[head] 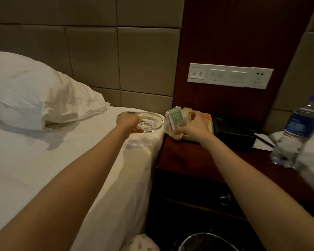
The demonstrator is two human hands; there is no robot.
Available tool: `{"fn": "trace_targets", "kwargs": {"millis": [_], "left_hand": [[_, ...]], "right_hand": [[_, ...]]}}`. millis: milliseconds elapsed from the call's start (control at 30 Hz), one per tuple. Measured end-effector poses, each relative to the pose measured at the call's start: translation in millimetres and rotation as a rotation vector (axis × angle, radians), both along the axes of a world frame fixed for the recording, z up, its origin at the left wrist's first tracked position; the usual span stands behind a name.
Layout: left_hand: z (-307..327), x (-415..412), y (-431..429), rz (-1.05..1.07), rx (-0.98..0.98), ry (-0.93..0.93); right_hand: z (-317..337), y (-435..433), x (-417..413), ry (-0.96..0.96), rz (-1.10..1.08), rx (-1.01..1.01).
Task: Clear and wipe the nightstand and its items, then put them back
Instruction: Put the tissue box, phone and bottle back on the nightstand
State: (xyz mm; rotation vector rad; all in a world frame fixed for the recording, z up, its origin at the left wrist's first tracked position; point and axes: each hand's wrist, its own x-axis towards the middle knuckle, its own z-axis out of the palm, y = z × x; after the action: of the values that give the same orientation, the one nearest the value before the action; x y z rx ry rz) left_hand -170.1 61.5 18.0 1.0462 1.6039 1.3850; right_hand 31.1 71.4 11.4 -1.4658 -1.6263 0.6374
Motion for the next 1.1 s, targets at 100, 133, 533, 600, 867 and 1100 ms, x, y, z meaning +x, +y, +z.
{"fn": "trace_targets", "kwargs": {"millis": [100, 133, 533, 600, 867, 1100], "left_hand": [[-0.5, 37.0, 0.3, -0.100, -0.003, -0.003], [-0.9, 49.1, 0.1, -0.124, 0.003, -0.017], [-21.2, 181.6, 3.8, -0.381, -0.064, -0.105], [-28.7, 200.6, 4.2, -0.415, -0.070, -0.119], [-60.1, 259.5, 3.3, -0.399, -0.146, -0.077], [-62.2, 281.9, 9.4, -0.379, -0.171, -0.135]], "right_hand": [[2.4, -12.5, 43.0, 0.024, -0.087, -0.022], [1.9, -15.4, 57.4, 0.023, -0.111, -0.036], [-29.9, -57.4, 188.9, 0.047, -0.536, -0.067], [-39.8, -67.6, 197.9, 0.037, -0.604, -0.070], [-64.4, -101.9, 227.8, 0.048, -0.838, -0.134], [-71.9, -100.9, 229.2, -0.002, -0.847, -0.106]]}}
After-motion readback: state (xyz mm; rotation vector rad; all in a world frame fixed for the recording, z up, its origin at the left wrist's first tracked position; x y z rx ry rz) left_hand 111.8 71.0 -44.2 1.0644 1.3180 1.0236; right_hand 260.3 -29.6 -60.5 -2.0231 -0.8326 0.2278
